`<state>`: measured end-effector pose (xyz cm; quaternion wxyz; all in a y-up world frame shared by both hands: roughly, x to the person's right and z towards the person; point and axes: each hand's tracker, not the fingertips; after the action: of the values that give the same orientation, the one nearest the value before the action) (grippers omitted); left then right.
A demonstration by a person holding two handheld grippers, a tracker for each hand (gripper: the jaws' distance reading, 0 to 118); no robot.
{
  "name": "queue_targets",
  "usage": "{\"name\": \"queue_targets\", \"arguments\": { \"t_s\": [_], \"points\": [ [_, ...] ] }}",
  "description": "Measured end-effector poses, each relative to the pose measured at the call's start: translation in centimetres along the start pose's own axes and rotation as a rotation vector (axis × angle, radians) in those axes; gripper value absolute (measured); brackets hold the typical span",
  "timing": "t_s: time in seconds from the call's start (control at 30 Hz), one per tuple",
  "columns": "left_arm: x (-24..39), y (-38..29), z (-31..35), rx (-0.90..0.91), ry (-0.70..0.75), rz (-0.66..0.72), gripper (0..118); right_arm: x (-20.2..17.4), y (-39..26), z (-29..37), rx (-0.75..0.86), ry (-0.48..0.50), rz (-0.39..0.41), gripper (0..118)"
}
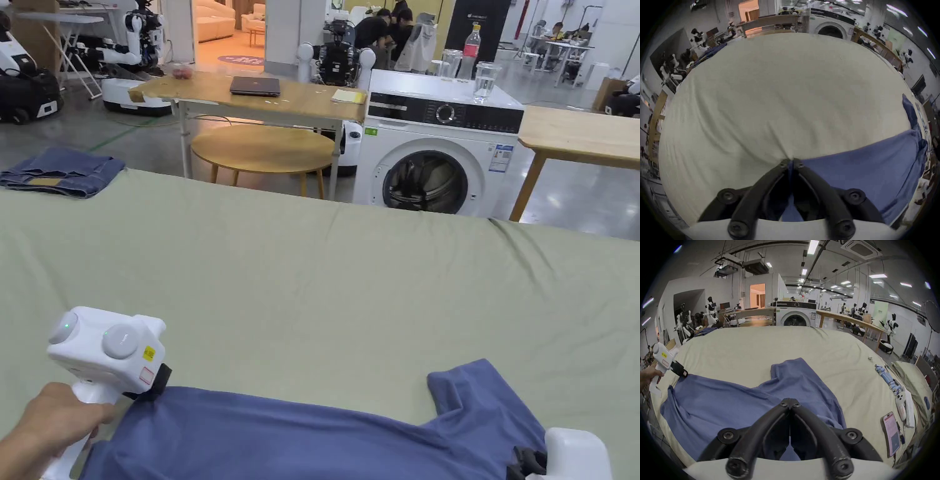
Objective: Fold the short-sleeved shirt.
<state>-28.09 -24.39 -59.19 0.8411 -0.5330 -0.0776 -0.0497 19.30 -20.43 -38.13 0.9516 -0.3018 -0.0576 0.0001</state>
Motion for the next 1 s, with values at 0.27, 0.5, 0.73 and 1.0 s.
{"name": "queue_targets", "arguments": {
  "t_s": [0.27,0.5,0.73,1.0],
  "points": [
    [-0.3,-1.9,4.0,0.128,-0.057,0.023,0,3.7,5.2,-2.3,-0.076,-0.009,-0.021,11],
    [-0.5,-2.9,6.5,0.191,-0.078,0.048,0,8.1,9.1,-11.8,-0.303,0.012,-0.031,57],
    [-1.3,-3.2,6.0,0.203,-0.084,0.049,0,9.0,9.1,-18.3,-0.476,0.008,-0.029,57],
    [-1.7,-3.4,5.3,0.192,-0.081,0.055,0,9.0,8.4,-19.9,-0.528,0.037,0.025,47]
  ]
}}
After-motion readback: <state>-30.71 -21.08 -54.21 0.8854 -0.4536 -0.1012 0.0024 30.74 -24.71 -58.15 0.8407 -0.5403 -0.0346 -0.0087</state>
